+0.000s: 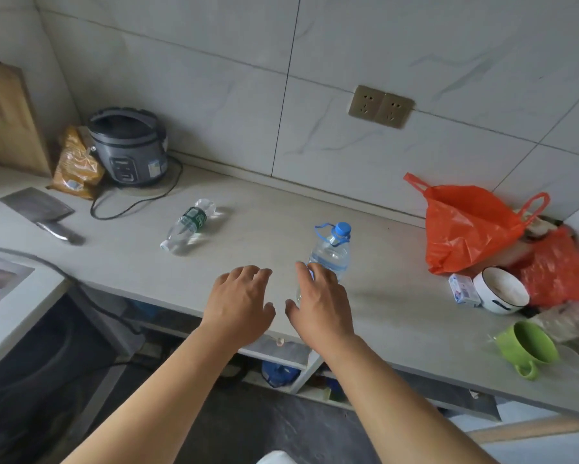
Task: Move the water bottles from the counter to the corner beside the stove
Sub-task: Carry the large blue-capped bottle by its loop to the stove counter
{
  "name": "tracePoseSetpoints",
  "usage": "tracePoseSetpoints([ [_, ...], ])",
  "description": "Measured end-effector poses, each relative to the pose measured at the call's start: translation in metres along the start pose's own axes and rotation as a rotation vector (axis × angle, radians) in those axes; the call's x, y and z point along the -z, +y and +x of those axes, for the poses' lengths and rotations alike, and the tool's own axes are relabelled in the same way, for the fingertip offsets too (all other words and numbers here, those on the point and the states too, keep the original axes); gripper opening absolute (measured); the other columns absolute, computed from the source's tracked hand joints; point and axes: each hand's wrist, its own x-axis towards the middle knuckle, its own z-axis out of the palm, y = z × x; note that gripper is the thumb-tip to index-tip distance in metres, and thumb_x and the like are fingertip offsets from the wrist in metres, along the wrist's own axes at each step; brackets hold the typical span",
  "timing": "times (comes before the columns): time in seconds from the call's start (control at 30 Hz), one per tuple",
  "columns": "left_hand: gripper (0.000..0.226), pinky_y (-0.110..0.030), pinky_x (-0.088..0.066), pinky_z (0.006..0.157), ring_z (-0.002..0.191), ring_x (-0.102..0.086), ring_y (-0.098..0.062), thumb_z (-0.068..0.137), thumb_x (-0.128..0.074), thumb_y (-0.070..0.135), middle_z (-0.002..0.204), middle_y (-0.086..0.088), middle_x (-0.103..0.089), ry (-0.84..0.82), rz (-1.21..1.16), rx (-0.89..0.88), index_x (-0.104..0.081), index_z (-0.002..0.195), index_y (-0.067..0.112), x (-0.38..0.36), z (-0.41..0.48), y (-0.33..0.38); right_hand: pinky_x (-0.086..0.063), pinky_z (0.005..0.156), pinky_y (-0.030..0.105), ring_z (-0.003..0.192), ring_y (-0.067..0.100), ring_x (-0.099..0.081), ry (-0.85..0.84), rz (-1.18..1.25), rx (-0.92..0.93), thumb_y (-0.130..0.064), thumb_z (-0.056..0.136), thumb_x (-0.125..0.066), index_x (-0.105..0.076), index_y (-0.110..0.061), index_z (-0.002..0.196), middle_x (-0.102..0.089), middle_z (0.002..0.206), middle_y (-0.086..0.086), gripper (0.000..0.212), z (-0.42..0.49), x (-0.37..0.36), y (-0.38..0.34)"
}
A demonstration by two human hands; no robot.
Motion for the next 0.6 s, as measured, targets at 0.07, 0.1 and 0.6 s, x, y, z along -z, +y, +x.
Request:
tracePoseSetpoints([
  [0.07,0.062,-0.036,-0.032,0.107,0.131,-0.041,-0.019,0.088,-0.051,0.049,0.143,0.005,-0.048,0.035,0.016,-0.028,-0.037,0.144,0.027,0.01,0.012,0.008,-0.049,0.089,0.044,0.121,0.035,-0.052,0.066,0.016,0.031,-0.029,0.085,-0.07,-0.048,-0.013,0.14,-0.055,0.132,0.009,0.062,0.014,0.014,-0.003],
  [0.1,0.062,-0.035,-0.032,0.107,0.131,-0.041,-0.019,0.087,-0.052,0.048,0.142,0.005,-0.048,0.055,0.026,-0.041,-0.038,0.144,0.027,0.016,0.018,0.01,-0.049,0.088,0.045,0.12,0.034,-0.052,0.094,0.004,0.051,-0.029,0.085,-0.07,-0.049,-0.013,0.138,-0.056,0.13,0.009,0.06,0.019,0.02,-0.005],
  [0.6,0.061,-0.034,-0.03,0.105,0.132,-0.04,-0.018,0.087,-0.049,0.048,0.143,0.005,-0.048,0.096,0.085,-0.052,-0.037,0.144,0.028,0.026,0.043,0.021,-0.039,0.108,0.041,0.125,0.036,-0.047,0.095,-0.051,0.019,-0.023,0.086,-0.068,-0.037,-0.011,0.146,-0.049,0.134,0.019,0.068,0.051,0.026,0.016],
])
